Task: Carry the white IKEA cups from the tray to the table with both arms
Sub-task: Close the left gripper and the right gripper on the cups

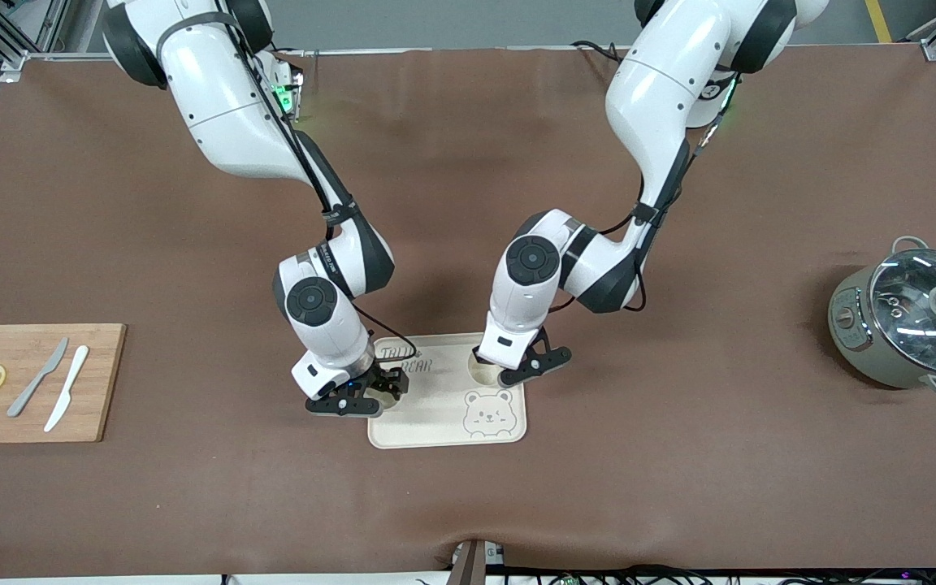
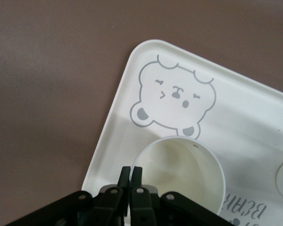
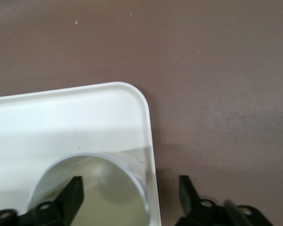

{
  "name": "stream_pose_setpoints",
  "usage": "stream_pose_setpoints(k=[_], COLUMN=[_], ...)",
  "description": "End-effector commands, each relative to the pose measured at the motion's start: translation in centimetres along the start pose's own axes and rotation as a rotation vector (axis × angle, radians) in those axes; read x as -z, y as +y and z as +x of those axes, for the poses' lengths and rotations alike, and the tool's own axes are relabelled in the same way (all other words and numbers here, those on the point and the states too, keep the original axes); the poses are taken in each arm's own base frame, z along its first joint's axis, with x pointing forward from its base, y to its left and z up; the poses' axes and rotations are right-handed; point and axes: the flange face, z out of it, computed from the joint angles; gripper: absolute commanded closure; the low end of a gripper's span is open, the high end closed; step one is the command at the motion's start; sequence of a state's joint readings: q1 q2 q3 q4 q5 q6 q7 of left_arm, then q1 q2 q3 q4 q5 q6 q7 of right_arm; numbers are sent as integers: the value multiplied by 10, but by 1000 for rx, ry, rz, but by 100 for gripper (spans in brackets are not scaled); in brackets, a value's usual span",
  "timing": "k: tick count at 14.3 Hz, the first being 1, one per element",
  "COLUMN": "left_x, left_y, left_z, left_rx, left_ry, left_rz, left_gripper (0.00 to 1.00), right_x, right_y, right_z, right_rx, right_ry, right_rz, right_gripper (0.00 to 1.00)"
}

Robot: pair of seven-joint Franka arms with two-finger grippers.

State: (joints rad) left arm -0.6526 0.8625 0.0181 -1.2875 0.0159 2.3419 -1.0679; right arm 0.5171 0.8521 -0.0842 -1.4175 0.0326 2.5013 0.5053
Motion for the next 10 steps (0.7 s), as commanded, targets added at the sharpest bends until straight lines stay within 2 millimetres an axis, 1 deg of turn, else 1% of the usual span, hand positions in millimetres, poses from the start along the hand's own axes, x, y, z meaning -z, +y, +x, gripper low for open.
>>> stream_pose_setpoints(k=[1,3,4,5,6,7,8,10], left_x=[29,49,61,68,75,77,81,88], left_y=[-1,-9,-14,-18,-27,-34,-40,-58], left_z=[13,32,41,48,61,71,77,99], left_rx=[30,57,66,76,91,107,115,138], left_ry=[29,34,33,32,38,39,38,40], left_rz=[-13,-11,-1,8,14,22,33,56], left_gripper=[100,100,100,100,100,100,100,100], right_x=[3,4,4,5,6,7,7,9], right_y=[4,4,4,5,5,6,5,4], right_z=[9,10,10,11,12,13,13,13], right_rx=[-2,-5,-7,-9,-12,-15,-17,-17], right_ry=[12,14,13,12,14,15,14,14], right_rz=[0,3,4,5,7,9,11,11], right_gripper=[53,69,80,88,96,100,100,100])
